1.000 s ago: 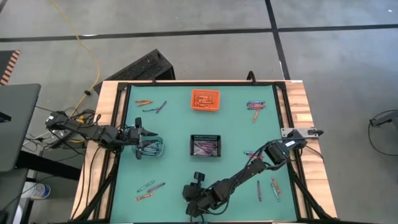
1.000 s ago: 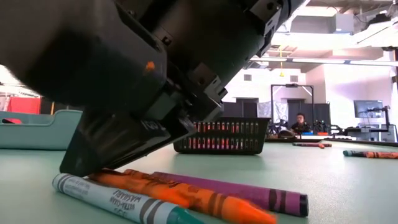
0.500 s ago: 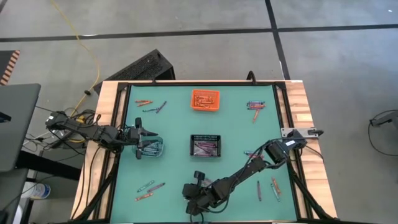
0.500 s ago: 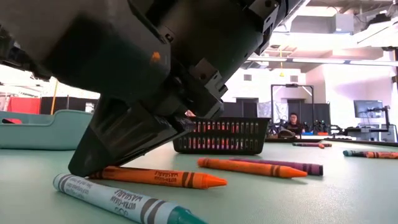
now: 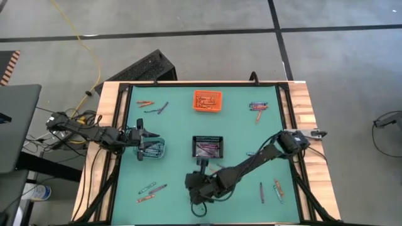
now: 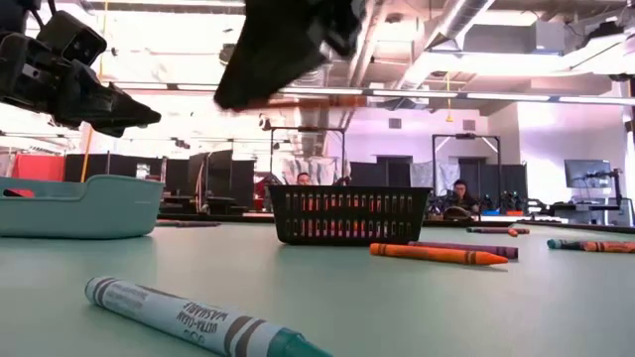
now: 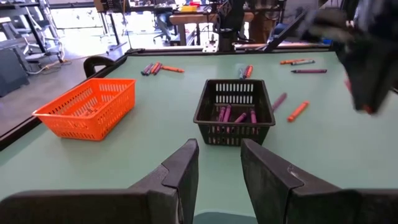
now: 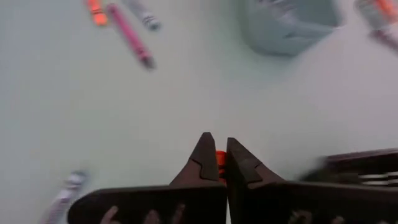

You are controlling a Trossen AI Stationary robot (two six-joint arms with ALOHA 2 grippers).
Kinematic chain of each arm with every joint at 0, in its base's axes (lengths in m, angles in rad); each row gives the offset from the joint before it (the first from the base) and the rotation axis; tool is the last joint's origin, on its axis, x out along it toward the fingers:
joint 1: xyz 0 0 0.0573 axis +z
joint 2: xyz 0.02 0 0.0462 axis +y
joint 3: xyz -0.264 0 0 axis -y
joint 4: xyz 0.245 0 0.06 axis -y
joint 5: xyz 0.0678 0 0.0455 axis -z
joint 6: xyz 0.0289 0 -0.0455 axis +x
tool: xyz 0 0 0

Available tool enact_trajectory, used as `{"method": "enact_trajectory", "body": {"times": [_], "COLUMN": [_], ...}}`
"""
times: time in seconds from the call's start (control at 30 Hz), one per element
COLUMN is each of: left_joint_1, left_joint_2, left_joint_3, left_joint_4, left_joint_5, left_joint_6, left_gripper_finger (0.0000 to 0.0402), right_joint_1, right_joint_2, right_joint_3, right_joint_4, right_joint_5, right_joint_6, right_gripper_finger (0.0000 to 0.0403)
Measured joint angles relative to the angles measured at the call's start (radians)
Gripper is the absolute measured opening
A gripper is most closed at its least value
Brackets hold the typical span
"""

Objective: Sort crayons
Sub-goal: Put the orange crayon into the orange bin

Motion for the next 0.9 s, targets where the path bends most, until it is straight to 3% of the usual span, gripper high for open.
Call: {"method": "enact_trajectory", "body": {"times": [0.23,0.43,0.63,0.9], "left_joint_1": [0.000,0.000,0.000,0.000], "left_joint_2": [0.000,0.000,0.000,0.000], "left_joint_3": [0.000,0.000,0.000,0.000], "left_joint_4": [0.000,0.000,0.000,0.000], "left_joint_5": [0.000,0.000,0.000,0.000], "left_joint_6": [0.000,0.000,0.000,0.000], "left_gripper_finger": [0.0111,0.0111,0.0111,0.0111], "right_joint_1": [-0.125,-0.369,-0.635,-0.856], "right_joint_2": [-0.128,-0.140,-0.142,-0.143], "right_joint_3": [0.002,0.001,0.001,0.001], "right_joint_4": [-0.057,-0.107,-0.112,-0.128], "right_joint_5": [0.000,-0.206,-0.442,-0.584], "right_joint_6": [-0.199,-0.343,-0.376,-0.399], "right_gripper_finger": [0.0004,0.0004,0.0004,0.0004]}}
